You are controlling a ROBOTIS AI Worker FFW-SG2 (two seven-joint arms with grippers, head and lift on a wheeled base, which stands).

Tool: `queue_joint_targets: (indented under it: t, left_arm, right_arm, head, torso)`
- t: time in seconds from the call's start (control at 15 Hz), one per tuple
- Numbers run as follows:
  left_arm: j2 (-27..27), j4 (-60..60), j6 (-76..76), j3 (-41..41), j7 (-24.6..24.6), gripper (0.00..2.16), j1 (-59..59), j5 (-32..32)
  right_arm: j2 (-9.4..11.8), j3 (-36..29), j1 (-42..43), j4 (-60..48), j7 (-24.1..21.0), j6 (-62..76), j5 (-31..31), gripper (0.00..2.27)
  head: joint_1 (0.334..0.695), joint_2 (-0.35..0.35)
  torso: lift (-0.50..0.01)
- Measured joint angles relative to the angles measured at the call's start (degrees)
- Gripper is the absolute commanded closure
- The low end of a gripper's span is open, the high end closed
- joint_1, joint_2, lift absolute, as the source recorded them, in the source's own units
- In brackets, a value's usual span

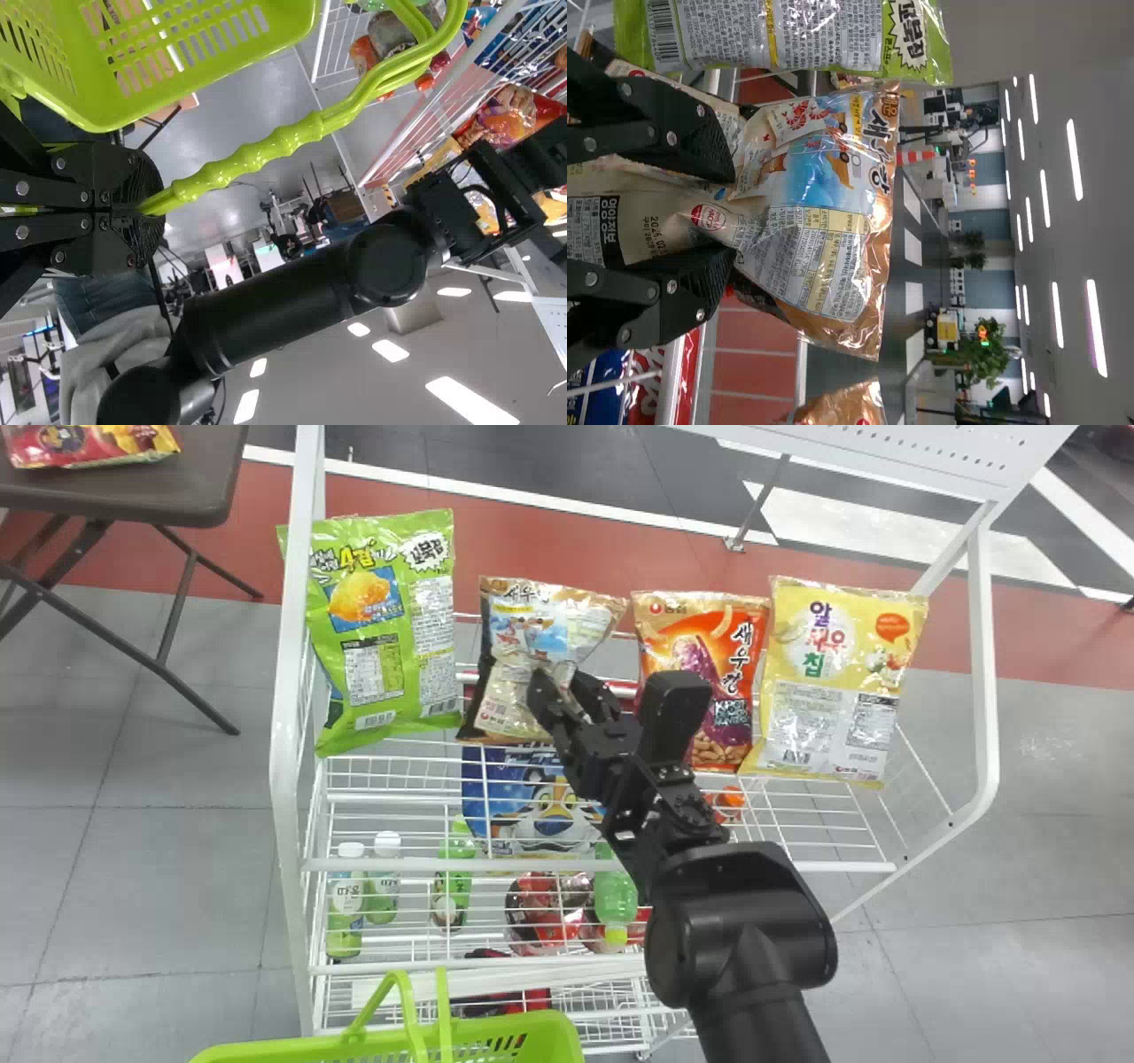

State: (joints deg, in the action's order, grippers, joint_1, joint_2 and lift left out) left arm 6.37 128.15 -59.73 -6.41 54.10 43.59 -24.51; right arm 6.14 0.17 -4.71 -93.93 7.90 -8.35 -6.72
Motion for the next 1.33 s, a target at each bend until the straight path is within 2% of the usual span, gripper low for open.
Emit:
queue_joint_targets:
  t: [0.33,0.53,0.73,0.93,1.2,1.33]
  left_arm:
    - [-0.05,0.25,0.0,-0.28,-0.21,2.13,0.0,0.14]
    - [-0.03,0.42,0.01,-0.36,0.0,2.13,0.01,0.18]
    - [0.02,0.74,0.02,-0.31,0.12,2.13,0.01,0.2]
    - [-0.04,1.46,-0.02,-0.86,-0.22,2.13,0.0,0.25]
    - [0.04,2.22,-0.33,-0.99,-0.22,2.13,0.23,0.3]
    - [0.04,2.64,-0.35,-1.05,-0.23,2.13,0.53,0.44]
  right_arm:
    - [0.38,-2.06,-5.25,-9.24,-0.39,2.1,-1.65,2.13]
    - [0.91,-4.02,-9.67,-19.02,0.38,-5.54,-5.38,2.13]
    - [1.45,-7.31,-17.0,-34.25,1.96,-24.81,-9.01,2.13]
    - [1.38,-13.37,-22.29,-46.34,5.54,-46.06,-13.34,2.12]
    - [-0.16,-24.36,-24.9,-55.44,11.06,-73.55,-20.83,2.13]
    - [-0.7,-28.8,-25.4,-58.84,12.07,-80.37,-23.78,2.13]
  head:
    - [0.695,-0.35]
    - [0.695,-0.35]
    - [0.695,-0.35]
    - [0.695,-0.35]
    - [0.695,-0.35]
    - [0.695,-0.35]
  torso:
    - [-0.006]
    - [-0.006]
    - [-0.006]
    - [-0.006]
    - [-0.006]
    - [-0.006]
